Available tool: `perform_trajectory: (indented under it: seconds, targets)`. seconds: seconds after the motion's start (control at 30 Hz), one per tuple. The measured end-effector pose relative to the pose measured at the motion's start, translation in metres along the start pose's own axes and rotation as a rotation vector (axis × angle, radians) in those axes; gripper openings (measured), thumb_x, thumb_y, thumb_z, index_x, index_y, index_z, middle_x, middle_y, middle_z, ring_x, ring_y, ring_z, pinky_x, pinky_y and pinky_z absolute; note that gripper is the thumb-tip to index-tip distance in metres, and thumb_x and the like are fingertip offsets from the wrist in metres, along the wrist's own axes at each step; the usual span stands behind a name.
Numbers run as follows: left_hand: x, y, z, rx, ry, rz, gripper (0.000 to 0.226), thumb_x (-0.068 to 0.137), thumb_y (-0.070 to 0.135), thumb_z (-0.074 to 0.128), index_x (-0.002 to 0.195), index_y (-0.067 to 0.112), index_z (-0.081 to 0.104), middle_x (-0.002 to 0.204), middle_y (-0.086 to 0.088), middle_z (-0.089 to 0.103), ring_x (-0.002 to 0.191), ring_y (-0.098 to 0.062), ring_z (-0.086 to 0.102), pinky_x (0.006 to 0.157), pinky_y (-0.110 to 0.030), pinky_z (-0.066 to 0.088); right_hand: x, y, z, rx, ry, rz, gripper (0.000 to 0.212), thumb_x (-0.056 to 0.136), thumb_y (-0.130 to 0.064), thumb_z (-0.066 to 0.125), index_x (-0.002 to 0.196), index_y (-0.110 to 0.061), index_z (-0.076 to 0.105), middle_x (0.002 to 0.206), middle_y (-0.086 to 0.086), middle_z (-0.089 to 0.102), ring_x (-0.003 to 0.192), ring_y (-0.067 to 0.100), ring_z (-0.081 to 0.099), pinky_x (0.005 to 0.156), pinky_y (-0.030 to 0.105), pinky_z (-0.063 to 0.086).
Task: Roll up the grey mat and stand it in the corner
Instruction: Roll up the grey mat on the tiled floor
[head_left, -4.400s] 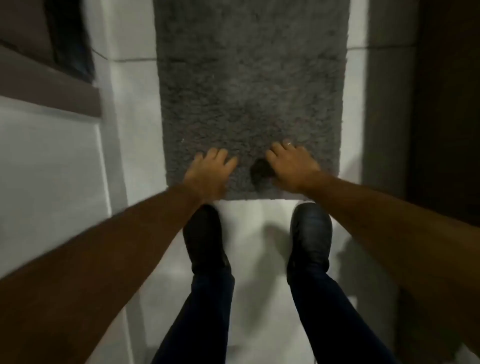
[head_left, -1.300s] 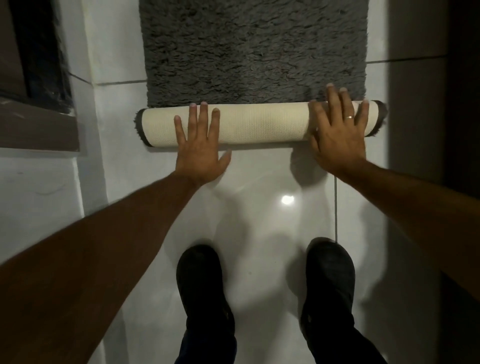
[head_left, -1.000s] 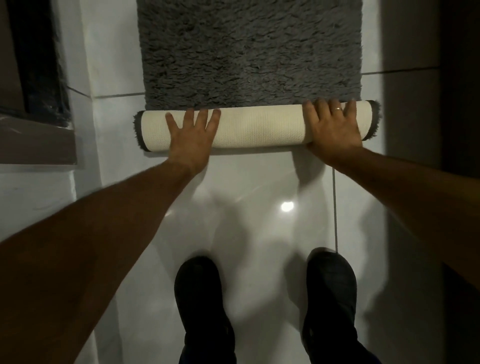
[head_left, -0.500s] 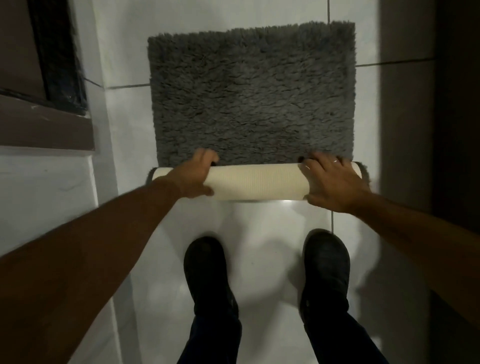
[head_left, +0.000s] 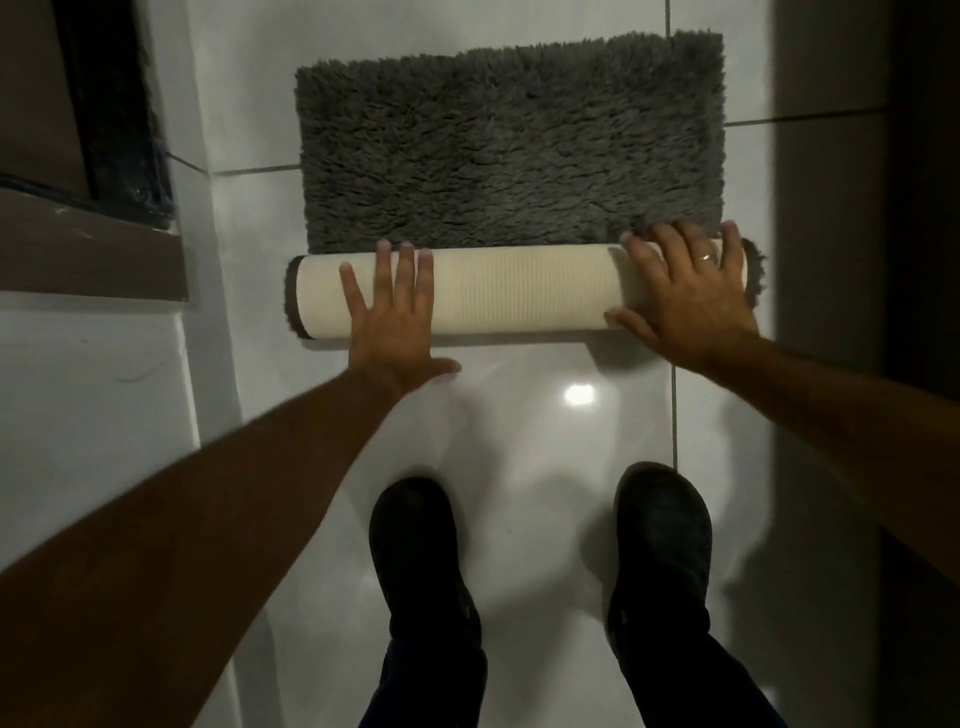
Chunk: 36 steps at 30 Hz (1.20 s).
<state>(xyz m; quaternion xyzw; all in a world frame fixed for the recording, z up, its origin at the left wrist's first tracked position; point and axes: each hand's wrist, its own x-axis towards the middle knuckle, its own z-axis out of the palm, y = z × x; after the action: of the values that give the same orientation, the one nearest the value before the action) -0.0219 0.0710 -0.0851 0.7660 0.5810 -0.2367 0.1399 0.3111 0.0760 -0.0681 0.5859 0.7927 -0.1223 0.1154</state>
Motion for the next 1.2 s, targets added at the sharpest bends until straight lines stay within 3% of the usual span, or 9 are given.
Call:
perform_trajectory:
  seconds: [0.17,0.27,0.37,0.57,0.63,0.77,0.83,0.97,1.2]
  targets:
    - [0.037,-0.005,-0.027,0.013,-0.044,-0.042,0.121,0.073,0.054,0.077,0.157,0.013,-0.001,0.162,-0.018,0.016,0.149,-0.044,0.009,0.113,-0.075,0.004,0.006,-0.017,0.003,-0.091,-0.135,0.038,0.112,0.073,-0.061,0.071,0.153,-0.007,0.013,0.159,0.021,0.019,0.146,0.044,0.014,0.112,0.070,0.010]
    - [0.036,-0.014,-0.028,-0.010,0.000,0.010,0.084,0.084,0.039,0.068,0.151,0.015,0.025,0.148,-0.017,0.042,0.136,-0.041,0.035,0.112,-0.071,0.017,0.017,-0.016,0.001,-0.162,-0.126,0.038,0.088,0.077,-0.036,0.074,0.146,-0.007,0.026,0.144,0.025,0.040,0.131,0.046,0.038,0.104,0.067,0.029]
    - [0.026,-0.016,-0.030,-0.103,-0.096,0.039,0.067,0.082,0.043,0.069,0.138,0.020,0.040,0.136,-0.014,0.055,0.124,-0.040,0.048,0.109,-0.065,0.026,0.012,-0.006,-0.001,-0.094,-0.152,-0.048,0.078,0.075,-0.037,0.076,0.137,-0.013,0.037,0.131,0.019,0.054,0.120,0.041,0.049,0.100,0.064,0.034]
    - [-0.011,-0.014,-0.026,-0.280,-0.539,0.092,0.107,0.065,0.049,0.083,0.151,0.023,0.024,0.147,-0.011,0.047,0.130,-0.035,0.049,0.109,-0.055,0.036,-0.014,0.001,-0.006,0.207,-0.481,-0.172,0.090,0.068,-0.059,0.075,0.139,-0.028,0.030,0.132,0.006,0.059,0.123,0.032,0.052,0.110,0.058,0.025]
    - [-0.031,-0.014,-0.020,-0.207,-0.269,0.059,0.109,0.060,0.050,0.086,0.150,0.020,0.032,0.150,-0.015,0.042,0.134,-0.037,0.042,0.110,-0.058,0.030,-0.009,0.002,-0.003,0.260,-0.545,-0.131,0.087,0.066,-0.056,0.079,0.133,-0.031,0.029,0.129,0.006,0.061,0.119,0.030,0.054,0.109,0.054,0.026]
    - [-0.075,-0.012,0.006,-0.142,0.313,0.104,0.044,0.082,0.034,0.071,0.118,0.012,0.061,0.122,-0.017,0.060,0.109,-0.038,0.056,0.091,-0.050,0.038,0.008,0.022,-0.012,0.392,-0.483,-0.002,0.068,0.069,-0.054,0.078,0.120,-0.031,0.041,0.141,0.010,0.048,0.113,0.029,0.053,0.094,0.049,0.044]
    - [-0.077,-0.008,0.016,-0.158,0.293,0.098,0.059,0.086,0.045,0.062,0.130,0.005,0.057,0.134,-0.023,0.054,0.125,-0.043,0.050,0.103,-0.056,0.034,0.005,0.027,-0.010,0.272,-0.268,-0.010,0.063,0.079,-0.061,0.064,0.126,-0.024,0.048,0.157,0.011,0.029,0.132,0.036,0.039,0.107,0.058,0.031]
    - [-0.039,-0.003,0.007,-0.094,0.028,0.012,0.128,0.064,0.075,0.069,0.155,0.002,0.016,0.163,-0.025,0.016,0.150,-0.044,0.010,0.116,-0.070,0.005,-0.008,0.004,-0.007,0.115,0.033,-0.035,0.068,0.092,-0.065,0.040,0.135,-0.013,0.049,0.157,0.014,0.030,0.142,0.038,0.027,0.112,0.063,0.019]
    - [0.038,-0.027,-0.027,-0.200,-0.206,-0.060,0.141,0.055,0.096,0.047,0.157,0.016,-0.010,0.167,-0.010,-0.006,0.152,-0.035,-0.008,0.113,-0.073,-0.004,0.040,-0.013,-0.006,-0.010,-0.167,-0.025,0.119,0.072,-0.086,0.040,0.154,-0.005,0.010,0.163,0.018,0.012,0.149,0.037,0.005,0.112,0.071,0.003]
